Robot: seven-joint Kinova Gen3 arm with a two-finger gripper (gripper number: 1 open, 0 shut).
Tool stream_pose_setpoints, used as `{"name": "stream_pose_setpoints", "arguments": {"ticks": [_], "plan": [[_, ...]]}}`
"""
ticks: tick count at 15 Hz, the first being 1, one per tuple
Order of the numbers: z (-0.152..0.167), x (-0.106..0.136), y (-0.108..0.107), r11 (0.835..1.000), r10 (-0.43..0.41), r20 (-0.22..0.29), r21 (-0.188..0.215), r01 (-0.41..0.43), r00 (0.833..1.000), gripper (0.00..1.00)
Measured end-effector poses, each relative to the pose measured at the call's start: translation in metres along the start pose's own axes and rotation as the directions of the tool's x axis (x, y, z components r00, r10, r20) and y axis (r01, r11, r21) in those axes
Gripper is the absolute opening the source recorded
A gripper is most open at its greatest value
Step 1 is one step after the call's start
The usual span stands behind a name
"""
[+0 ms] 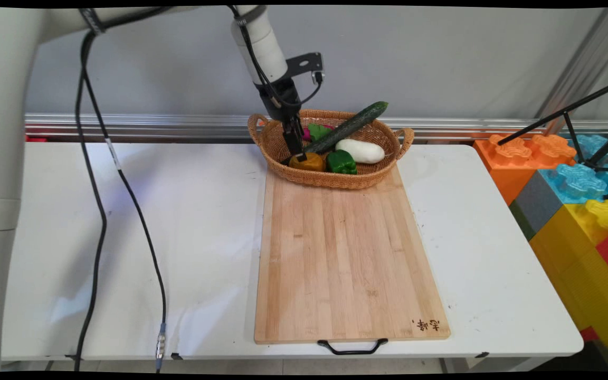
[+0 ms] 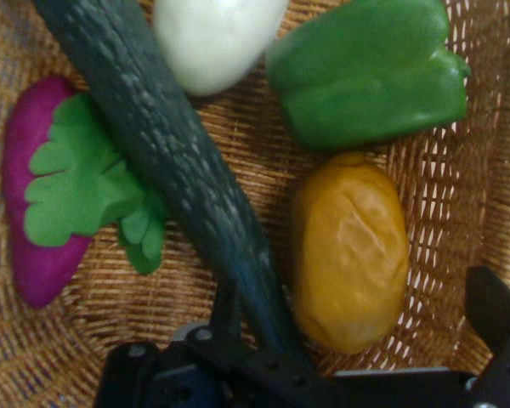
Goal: Pick up the potato from the vegetable basket, then place the picked object on the cutting board
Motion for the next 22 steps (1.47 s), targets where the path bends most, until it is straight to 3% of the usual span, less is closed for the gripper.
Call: {"name": "stream_pose_setpoints", "arguments": {"ticks": [9, 10, 17, 22], "plan": [[0.035, 0.005, -0.014, 0.999, 0.006, 0.013, -0.041, -0.006, 1.0, 1.0], [0.037, 0.006, -0.016, 0.999, 0.007, 0.013, -0.042, -0.007, 1.0, 0.0], [0.042, 0.012, -0.02, 0.999, 0.011, 0.01, -0.032, -0.011, 1.0, 0.0], [0.015, 0.02, -0.013, 0.999, 0.0, -0.043, 0.043, 0.002, 0.999, 0.0]]}}
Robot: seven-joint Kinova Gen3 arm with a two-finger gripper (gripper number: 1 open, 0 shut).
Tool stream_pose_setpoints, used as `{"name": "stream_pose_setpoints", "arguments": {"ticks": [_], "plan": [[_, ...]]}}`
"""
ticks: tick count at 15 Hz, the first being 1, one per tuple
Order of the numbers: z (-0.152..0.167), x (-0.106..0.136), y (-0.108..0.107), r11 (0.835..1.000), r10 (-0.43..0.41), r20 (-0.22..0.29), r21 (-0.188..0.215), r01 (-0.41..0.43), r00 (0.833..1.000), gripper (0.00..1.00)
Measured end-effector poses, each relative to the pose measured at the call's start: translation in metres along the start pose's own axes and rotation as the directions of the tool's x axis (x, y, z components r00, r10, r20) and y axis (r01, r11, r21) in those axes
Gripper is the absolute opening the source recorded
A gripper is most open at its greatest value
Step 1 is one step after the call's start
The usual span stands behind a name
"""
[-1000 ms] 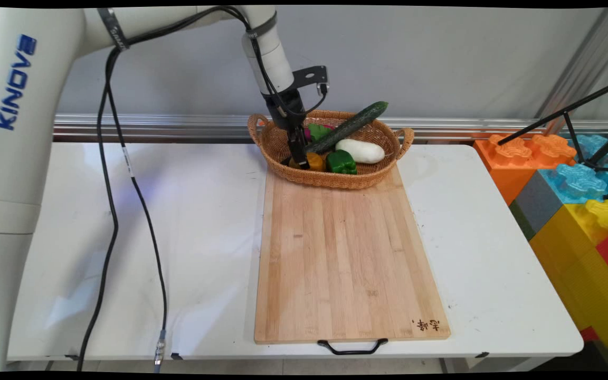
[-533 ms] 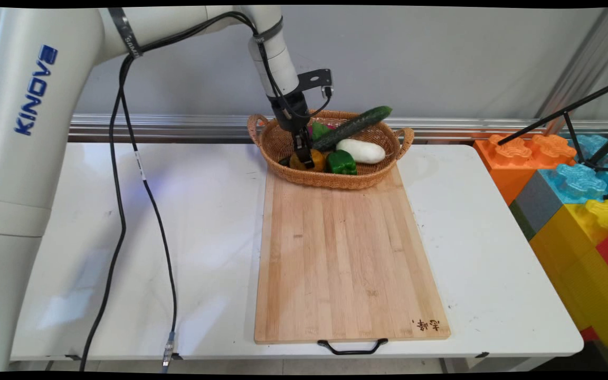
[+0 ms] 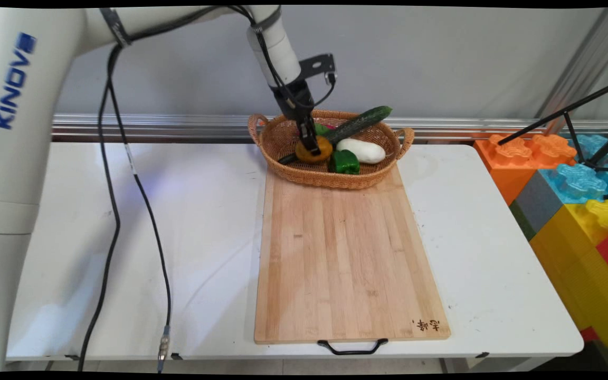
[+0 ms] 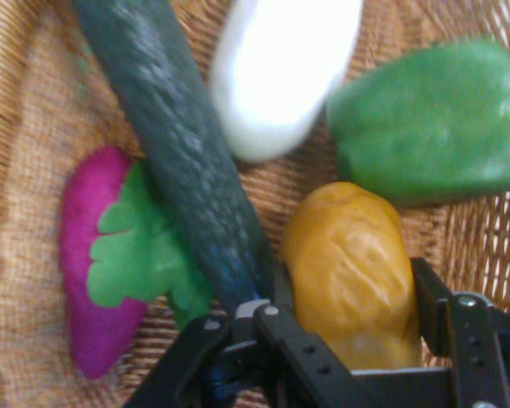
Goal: Place the picked object on the cutting board
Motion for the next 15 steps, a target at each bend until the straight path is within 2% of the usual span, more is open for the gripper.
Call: {"name": "stream_pose_setpoints", "arguments": {"ticks": [3, 5, 10, 12, 15], "plan": [[-0.036, 0.015, 0.021, 0.998, -0.022, -0.055, 0.059, 0.025, 0.998, 0.0], [-0.053, 0.026, 0.043, 0.997, -0.036, -0.084, 0.065, 0.042, 0.996, 0.0], [-0.069, 0.049, 0.109, 0.997, -0.074, -0.131, -0.006, 0.074, 0.989, 0.0], [-0.067, 0.054, 0.13, 0.996, -0.083, -0.138, -0.031, 0.08, 0.987, 0.0], [-0.057, 0.059, 0.153, 0.995, -0.091, -0.145, -0.046, 0.085, 0.985, 0.0]]}}
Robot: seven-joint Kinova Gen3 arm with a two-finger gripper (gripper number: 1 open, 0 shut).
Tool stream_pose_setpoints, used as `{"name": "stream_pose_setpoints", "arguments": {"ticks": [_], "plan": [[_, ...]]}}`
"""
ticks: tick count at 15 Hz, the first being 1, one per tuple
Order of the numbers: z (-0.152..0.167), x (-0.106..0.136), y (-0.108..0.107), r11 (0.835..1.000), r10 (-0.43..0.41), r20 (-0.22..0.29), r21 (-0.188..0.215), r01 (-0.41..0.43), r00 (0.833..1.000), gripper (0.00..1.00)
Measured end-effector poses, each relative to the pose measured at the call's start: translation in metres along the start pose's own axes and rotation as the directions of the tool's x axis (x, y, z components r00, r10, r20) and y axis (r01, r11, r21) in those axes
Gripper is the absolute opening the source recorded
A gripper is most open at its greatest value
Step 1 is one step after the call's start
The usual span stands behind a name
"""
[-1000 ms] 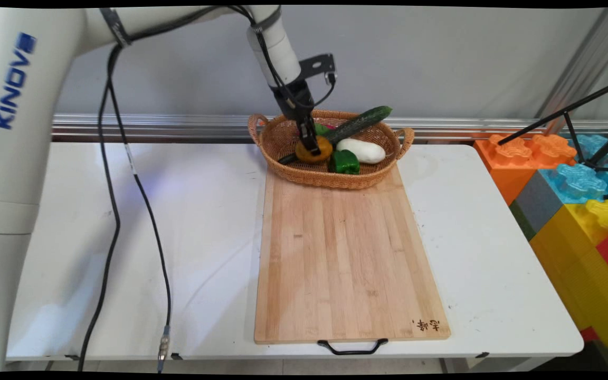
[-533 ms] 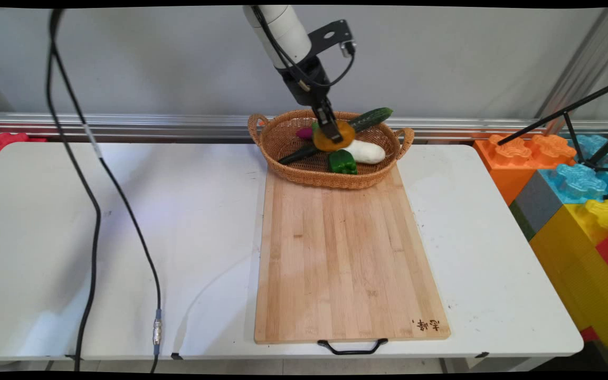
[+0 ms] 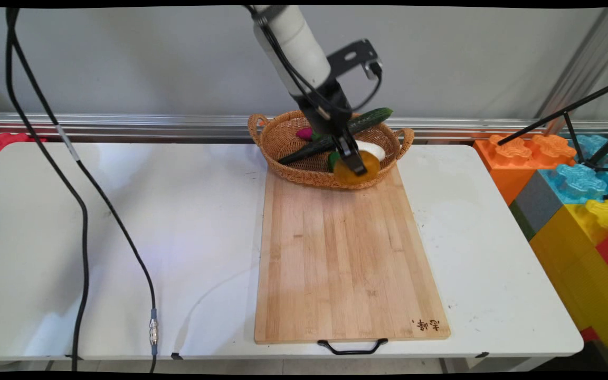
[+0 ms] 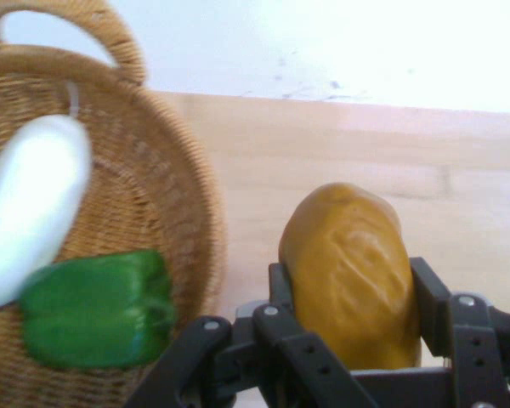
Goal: Place the picked object on the cutting board
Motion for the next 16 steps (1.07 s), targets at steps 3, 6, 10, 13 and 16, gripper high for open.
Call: {"name": "stream_pose_setpoints", "arguments": {"ticks": [3, 6, 10, 13, 16], "plan": [[0.024, -0.001, 0.017, 1.0, -0.003, -0.01, 0.011, 0.003, 1.0, 0.0], [0.05, -0.005, 0.02, 0.999, -0.011, -0.017, 0.032, 0.012, 1.0, 0.0], [0.086, -0.012, 0.022, 0.998, -0.025, -0.021, 0.053, 0.027, 0.999, 0.0], [0.105, -0.016, 0.024, 0.998, -0.032, -0.021, 0.057, 0.033, 0.999, 0.0], [0.117, -0.018, 0.027, 0.998, -0.031, -0.016, 0.061, 0.032, 0.999, 0.0]]}}
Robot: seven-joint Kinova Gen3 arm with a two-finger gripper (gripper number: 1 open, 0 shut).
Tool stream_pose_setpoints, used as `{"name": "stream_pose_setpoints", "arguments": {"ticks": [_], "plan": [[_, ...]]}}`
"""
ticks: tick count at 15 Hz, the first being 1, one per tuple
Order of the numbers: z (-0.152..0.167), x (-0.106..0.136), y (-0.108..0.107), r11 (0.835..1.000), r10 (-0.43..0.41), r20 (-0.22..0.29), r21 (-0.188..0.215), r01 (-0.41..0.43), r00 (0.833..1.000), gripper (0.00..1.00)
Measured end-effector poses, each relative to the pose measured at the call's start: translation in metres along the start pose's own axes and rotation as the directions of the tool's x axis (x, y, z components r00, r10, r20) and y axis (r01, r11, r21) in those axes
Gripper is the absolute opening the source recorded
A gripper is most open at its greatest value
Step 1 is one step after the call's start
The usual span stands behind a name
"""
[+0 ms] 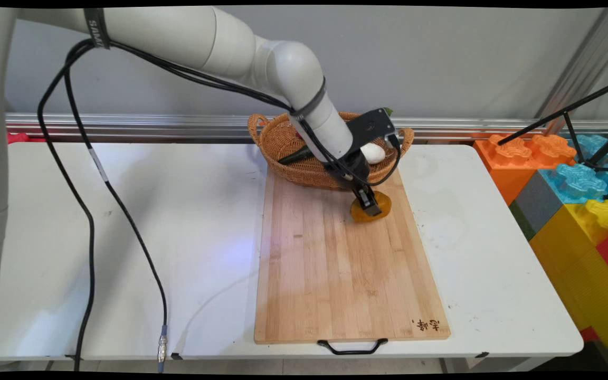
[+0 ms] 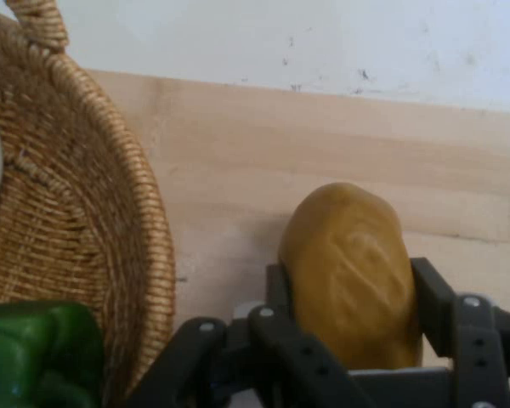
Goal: Place the picked object on the cutting board
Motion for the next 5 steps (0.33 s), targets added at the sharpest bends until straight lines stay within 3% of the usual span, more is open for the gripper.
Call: {"name": "stream_pose_setpoints", "arguments": {"ticks": [1, 2, 5], "plan": [[0.0028, -0.0006, 0.0017, 1.0, 0.003, 0.002, 0.0, -0.003, 1.0, 0.0], [0.0044, -0.0008, 0.0035, 1.0, 0.007, 0.004, -0.001, -0.007, 1.0, 1.0], [0.0002, 0.0045, 0.0087, 1.0, 0.011, -0.002, -0.002, -0.011, 1.0, 1.0]]}}
